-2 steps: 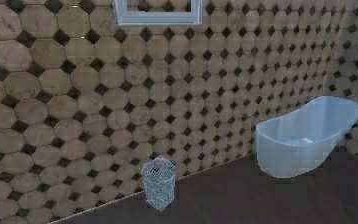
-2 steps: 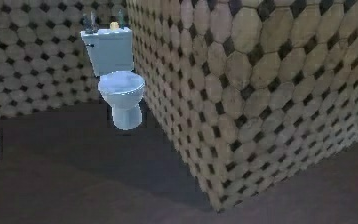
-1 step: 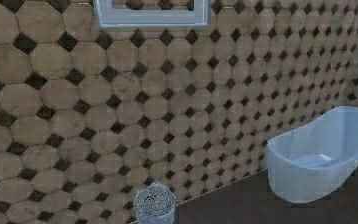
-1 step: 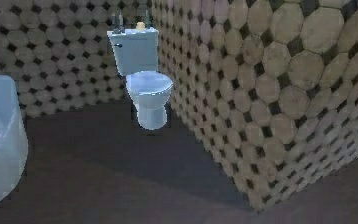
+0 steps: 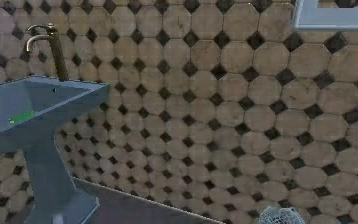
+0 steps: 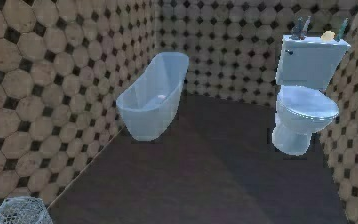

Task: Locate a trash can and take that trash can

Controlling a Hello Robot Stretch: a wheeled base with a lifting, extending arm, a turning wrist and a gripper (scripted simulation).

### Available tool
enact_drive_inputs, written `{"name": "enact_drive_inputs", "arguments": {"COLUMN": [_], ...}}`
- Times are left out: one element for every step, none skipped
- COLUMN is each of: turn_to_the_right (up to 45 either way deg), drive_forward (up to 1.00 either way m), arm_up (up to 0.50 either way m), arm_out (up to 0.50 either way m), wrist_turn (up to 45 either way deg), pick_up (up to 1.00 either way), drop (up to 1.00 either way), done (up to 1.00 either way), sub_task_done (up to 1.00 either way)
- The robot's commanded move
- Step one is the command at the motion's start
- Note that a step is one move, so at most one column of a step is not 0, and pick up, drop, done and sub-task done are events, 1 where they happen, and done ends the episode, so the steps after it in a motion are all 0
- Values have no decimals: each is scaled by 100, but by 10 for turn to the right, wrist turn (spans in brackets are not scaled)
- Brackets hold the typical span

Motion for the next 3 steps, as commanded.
{"name": "enact_drive_inputs", "arguments": {"turn_to_the_right": [-450,450,270], "drive_forward": [0,0,0], "arm_up": [0,0,0], "arm_out": [0,0,0], "wrist_turn": [0,0,0], "pick_up": [0,0,0], "drop": [0,0,0], "done": [0,0,0], "sub_task_done": [0,0,0]}}
